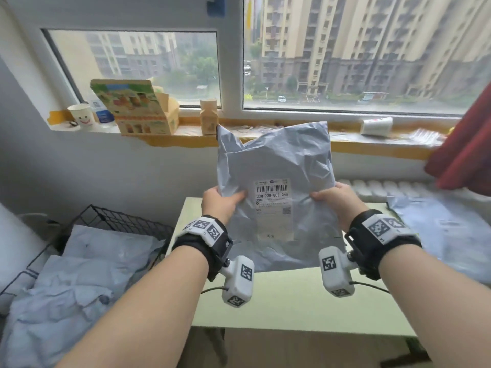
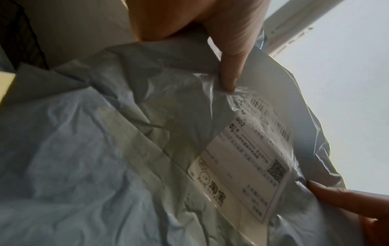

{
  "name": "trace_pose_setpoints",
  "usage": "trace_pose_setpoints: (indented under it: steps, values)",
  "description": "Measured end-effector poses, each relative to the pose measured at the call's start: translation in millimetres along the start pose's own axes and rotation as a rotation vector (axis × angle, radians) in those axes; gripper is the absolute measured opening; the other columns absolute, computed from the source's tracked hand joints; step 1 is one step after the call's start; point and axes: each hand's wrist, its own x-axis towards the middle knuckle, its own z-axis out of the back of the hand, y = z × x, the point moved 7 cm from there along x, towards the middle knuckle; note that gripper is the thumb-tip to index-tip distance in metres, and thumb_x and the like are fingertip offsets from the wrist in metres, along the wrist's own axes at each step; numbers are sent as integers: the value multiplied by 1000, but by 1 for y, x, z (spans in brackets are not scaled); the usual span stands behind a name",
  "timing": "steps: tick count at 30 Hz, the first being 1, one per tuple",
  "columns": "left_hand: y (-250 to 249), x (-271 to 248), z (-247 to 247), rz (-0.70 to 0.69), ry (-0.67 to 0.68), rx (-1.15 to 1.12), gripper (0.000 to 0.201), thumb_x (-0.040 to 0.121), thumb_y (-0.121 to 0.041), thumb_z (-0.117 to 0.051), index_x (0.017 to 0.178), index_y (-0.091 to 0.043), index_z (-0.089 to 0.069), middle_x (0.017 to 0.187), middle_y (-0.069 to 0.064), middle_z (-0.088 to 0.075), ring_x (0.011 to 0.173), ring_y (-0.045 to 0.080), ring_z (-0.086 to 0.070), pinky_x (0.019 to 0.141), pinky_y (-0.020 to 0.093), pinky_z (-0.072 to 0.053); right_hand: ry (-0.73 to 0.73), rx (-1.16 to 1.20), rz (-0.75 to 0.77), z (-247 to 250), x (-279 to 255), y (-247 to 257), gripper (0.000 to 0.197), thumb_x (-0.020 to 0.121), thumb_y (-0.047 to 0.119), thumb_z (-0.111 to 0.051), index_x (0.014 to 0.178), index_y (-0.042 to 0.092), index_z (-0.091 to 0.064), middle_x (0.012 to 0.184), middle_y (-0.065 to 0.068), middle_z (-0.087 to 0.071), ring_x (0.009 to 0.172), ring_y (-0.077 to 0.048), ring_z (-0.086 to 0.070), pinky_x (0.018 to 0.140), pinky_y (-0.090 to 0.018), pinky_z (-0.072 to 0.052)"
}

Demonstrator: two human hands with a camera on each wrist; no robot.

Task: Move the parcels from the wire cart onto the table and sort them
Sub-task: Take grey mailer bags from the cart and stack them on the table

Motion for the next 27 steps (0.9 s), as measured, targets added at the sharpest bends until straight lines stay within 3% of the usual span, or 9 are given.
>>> trace_pose_setpoints:
  steps: [3,6,10,14,20,24,27]
  values:
    - [-13,-28,-56,-4,67,-18,34,64,-31,-81,88,-11,-68,90,11,-73,83,27,-70,83,45,-57,-56,18,10,65,-9,-7,15,84,-9,-59,90,4,-61,83,-15,-64,74,-30,-62,82,-45,-52]
    - [-19,-46,-106,-22,123,-41,43,51,-39,-75,84,-13,-69,86,7,-74,82,26,-71,83,48,-57,-124,29,16,121,-14,-17,20,83,-8,-60,100,2,-62,83,-15,-65,74,-30,-62,81,-44,-53]
    - [-33,-70,-160,-28,212,-29,38,55,-36,-72,84,-12,-71,84,6,-75,80,25,-72,81,45,-58,-211,56,14,182,-17,-31,22,81,-9,-62,100,2,-61,79,-13,-64,68,-26,-60,70,-36,-52]
    - [-39,-81,-218,-13,298,-20,34,63,-28,-70,92,-9,-71,87,8,-75,79,24,-72,80,41,-59,-300,76,8,238,-14,-51,22,78,-9,-65,97,2,-64,90,-18,-67,76,-30,-63,84,-45,-53]
    - [-32,-78,-312,27,435,6,41,51,-33,-71,86,-13,-70,87,7,-74,82,25,-71,86,44,-57,-435,81,-1,316,-1,-76,23,76,-6,-71,94,7,-66,95,-17,-70,92,-36,-67,90,-49,-53]
    - [-45,-69,-367,60,520,76,13,74,-14,-74,77,-16,-62,79,2,-67,76,22,-66,81,34,-56,-496,38,-4,364,25,-78,26,75,-6,-72,96,8,-67,100,-18,-70,92,-34,-67,90,-48,-53]
    - [-51,-52,-405,65,569,134,20,78,-12,-72,95,-11,-62,88,5,-65,84,24,-64,81,31,-54,-521,-27,-19,393,50,-75,25,75,-5,-72,97,7,-66,100,-17,-69,89,-31,-66,90,-46,-53]
